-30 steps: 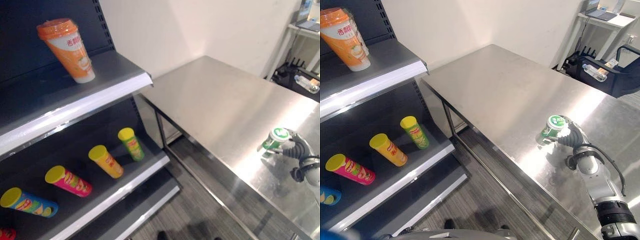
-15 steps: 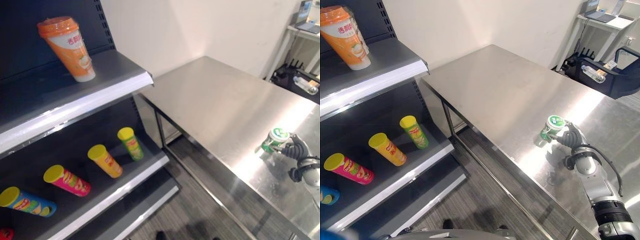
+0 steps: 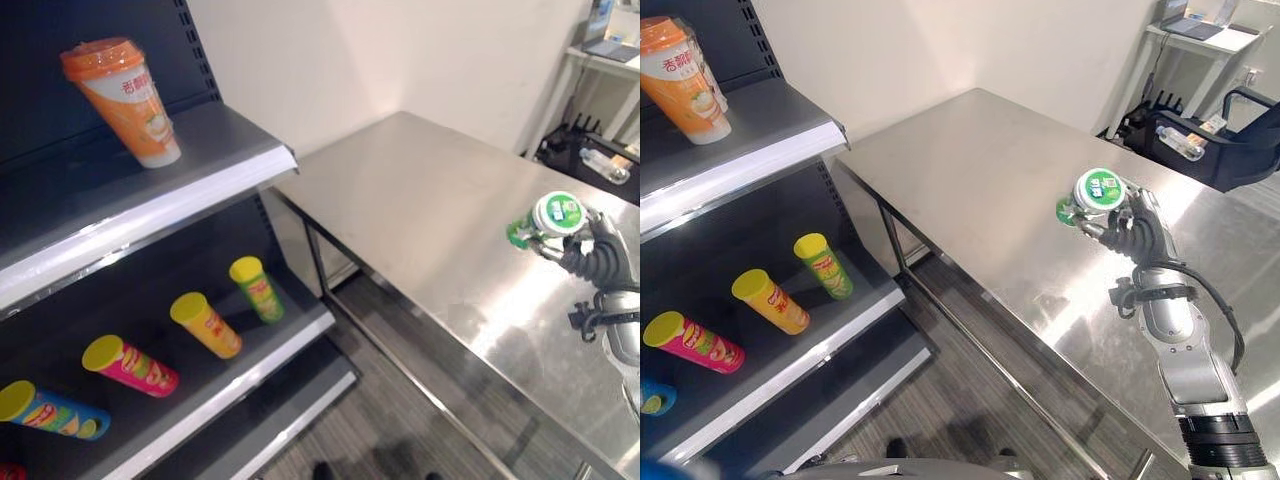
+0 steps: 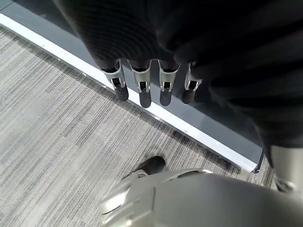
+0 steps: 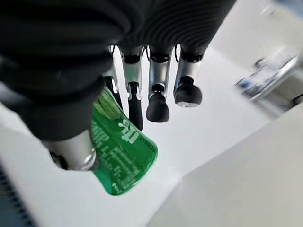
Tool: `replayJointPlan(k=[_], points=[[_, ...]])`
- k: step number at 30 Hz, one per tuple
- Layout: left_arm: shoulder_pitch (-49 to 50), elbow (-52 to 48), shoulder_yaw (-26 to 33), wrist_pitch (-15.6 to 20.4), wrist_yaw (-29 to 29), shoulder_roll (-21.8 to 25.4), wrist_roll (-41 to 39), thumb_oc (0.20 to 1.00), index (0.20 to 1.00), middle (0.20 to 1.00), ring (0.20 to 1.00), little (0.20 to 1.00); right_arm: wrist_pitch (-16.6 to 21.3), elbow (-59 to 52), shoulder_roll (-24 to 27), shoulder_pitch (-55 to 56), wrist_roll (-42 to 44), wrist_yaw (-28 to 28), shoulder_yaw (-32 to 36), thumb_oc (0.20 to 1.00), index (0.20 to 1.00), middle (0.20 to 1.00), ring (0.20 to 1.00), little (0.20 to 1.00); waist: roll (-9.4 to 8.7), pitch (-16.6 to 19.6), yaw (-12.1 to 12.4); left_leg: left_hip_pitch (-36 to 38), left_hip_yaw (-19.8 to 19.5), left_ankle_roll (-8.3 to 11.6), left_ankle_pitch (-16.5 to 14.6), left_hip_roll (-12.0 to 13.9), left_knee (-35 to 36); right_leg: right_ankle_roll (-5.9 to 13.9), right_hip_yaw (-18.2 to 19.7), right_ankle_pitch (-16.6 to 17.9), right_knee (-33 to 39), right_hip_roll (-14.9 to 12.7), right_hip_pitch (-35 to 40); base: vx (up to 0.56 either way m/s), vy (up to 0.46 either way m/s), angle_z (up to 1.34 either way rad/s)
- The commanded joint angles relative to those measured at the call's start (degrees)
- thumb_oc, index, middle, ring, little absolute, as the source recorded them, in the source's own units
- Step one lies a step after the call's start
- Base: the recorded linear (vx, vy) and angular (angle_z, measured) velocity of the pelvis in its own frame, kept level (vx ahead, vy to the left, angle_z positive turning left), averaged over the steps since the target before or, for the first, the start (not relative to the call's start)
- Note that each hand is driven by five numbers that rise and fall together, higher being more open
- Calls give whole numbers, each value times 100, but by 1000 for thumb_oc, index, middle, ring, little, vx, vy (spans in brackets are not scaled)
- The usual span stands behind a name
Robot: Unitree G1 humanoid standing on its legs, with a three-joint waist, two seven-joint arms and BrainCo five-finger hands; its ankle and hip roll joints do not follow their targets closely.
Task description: Put the goods on the table back onto the shelves and tidy them up.
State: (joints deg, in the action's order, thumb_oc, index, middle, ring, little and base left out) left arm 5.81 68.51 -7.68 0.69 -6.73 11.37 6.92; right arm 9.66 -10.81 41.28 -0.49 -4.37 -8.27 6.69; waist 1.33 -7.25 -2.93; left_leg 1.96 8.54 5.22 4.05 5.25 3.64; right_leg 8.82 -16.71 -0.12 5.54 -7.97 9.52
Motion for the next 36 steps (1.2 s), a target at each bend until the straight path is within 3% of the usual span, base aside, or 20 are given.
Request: replayJointPlan(k=[1,2,3,8,9,11,13,15,18,24,26,27,29,30,31,32,36], points=[[-310,-171,-73,102,-123,217,-276,1000,1000,1000,1000,1000,353,-396,205,-604,263,157,-184,200,200,200,200,200,-128,-156,313,-450,283,756,522,865,-846,-276,-33,-352,-228,203,-319,-102,-33,56],[-310,-174,-71,99,-122,217,-277,1000,1000,1000,1000,1000,353,-394,206,-610,266,159,-186,200,200,200,200,200,-129,-150,298,-461,270,758,533,863,-837,-278,-47,-352,-225,204,-324,-154,-43,118],[-334,-230,-198,121,-106,248,-140,1000,1000,1000,1000,1000,361,-405,352,-708,195,117,-235,200,200,200,200,200,-100,-195,302,-538,649,755,854,1196,-349,-220,-421,-355,-176,132,-346,-124,-28,117],[-337,-231,-198,120,-106,245,-140,1000,1000,1000,1000,1000,363,-401,356,-713,195,116,-236,200,200,200,200,200,-92,-177,291,-566,638,748,884,1195,-328,-223,-433,-337,-171,137,-372,-67,71,97],[-327,-53,-39,50,-203,252,-114,1000,1000,1000,1000,1000,299,-432,718,-910,-123,-107,-235,200,200,200,200,200,99,-79,167,134,1460,972,918,1873,-417,-38,-1035,-198,-271,-305,-571,-235,453,7],[-351,-22,-14,34,-219,235,-101,1000,1000,1000,1000,1000,269,-439,722,-945,-150,-102,-275,200,200,200,200,200,132,-54,152,237,1443,978,854,1832,-451,-19,-1101,-152,-329,-386,-609,-144,306,92],[-387,-26,-45,38,-246,235,-48,1000,1000,1000,1000,1000,250,-448,726,-980,-144,-102,-258,200,200,200,200,200,163,40,143,364,1462,977,587,1723,-388,61,-1228,-39,-388,-545,-687,-33,200,75],[-402,-117,-194,57,-198,263,78,1000,1000,1000,1000,1000,235,-485,728,-1118,-51,-87,-290,200,200,200,200,200,139,113,141,273,1654,780,120,1510,-355,182,-1328,200,-537,-907,-739,5,314,83],[-445,-128,-251,53,-169,292,141,1000,1000,1000,1000,1000,176,-463,801,-1276,-227,-147,-354,200,200,200,200,200,73,130,175,270,1637,638,-121,1260,-327,323,-1359,410,-615,-1215,-753,20,318,70],[-551,28,-282,89,-129,527,266,1000,1000,1000,1000,1000,124,-437,887,-2188,-244,-263,-689,200,200,200,200,200,-209,129,296,284,1572,122,-577,253,-66,596,-1242,999,-845,-1992,-1018,15,364,21],[-551,51,-282,73,-108,569,301,1000,1000,1000,1000,1000,126,-433,921,-2293,-210,-244,-729,200,200,200,200,200,-240,117,293,365,1573,81,-591,174,30,594,-1168,1009,-971,-2026,-1042,57,160,-4],[-594,79,-280,38,-93,684,311,1000,1000,1000,1000,1000,125,-471,1016,-2426,-141,-223,-783,200,200,200,200,200,-292,42,227,423,1540,34,-578,155,92,586,-804,1149,-1249,-1926,-1184,93,187,-8],[-601,46,-282,45,-81,725,309,1000,1000,1000,1000,1000,119,-484,1122,-2505,-153,-222,-802,200,200,200,200,200,-298,14,200,439,1532,21,-578,174,101,567,-581,1083,-1352,-1797,-1285,52,82,-5],[-620,27,-311,44,-57,766,334,1000,1000,1000,1000,1000,117,-515,1200,-2551,-162,-228,-768,200,200,200,200,200,-315,-4,154,449,1525,17,-569,191,108,543,-386,958,-1389,-1618,-1354,-13,46,11],[-692,-9,-374,77,-56,803,329,1000,1000,1000,1000,1000,181,-599,1305,-2590,-112,-229,-692,200,200,200,200,200,-376,-32,65,403,1554,-43,-467,182,117,371,-98,663,-1295,-1218,-1476,-9,44,17],[-716,-48,-369,81,-44,816,306,1000,1000,1000,1000,1000,175,-622,1370,-2564,-126,-227,-629,200,200,200,200,200,-412,-41,58,386,1497,-38,-460,170,103,364,36,515,-1190,-1062,-1457,-39,12,23],[-739,-29,-362,52,-47,737,266,1000,1000,1000,1000,1000,168,-766,1327,-2321,-22,-174,-416,200,200,200,200,200,-472,6,23,300,1324,-22,-451,143,47,356,255,440,-811,-827,-1237,23,-33,37]])
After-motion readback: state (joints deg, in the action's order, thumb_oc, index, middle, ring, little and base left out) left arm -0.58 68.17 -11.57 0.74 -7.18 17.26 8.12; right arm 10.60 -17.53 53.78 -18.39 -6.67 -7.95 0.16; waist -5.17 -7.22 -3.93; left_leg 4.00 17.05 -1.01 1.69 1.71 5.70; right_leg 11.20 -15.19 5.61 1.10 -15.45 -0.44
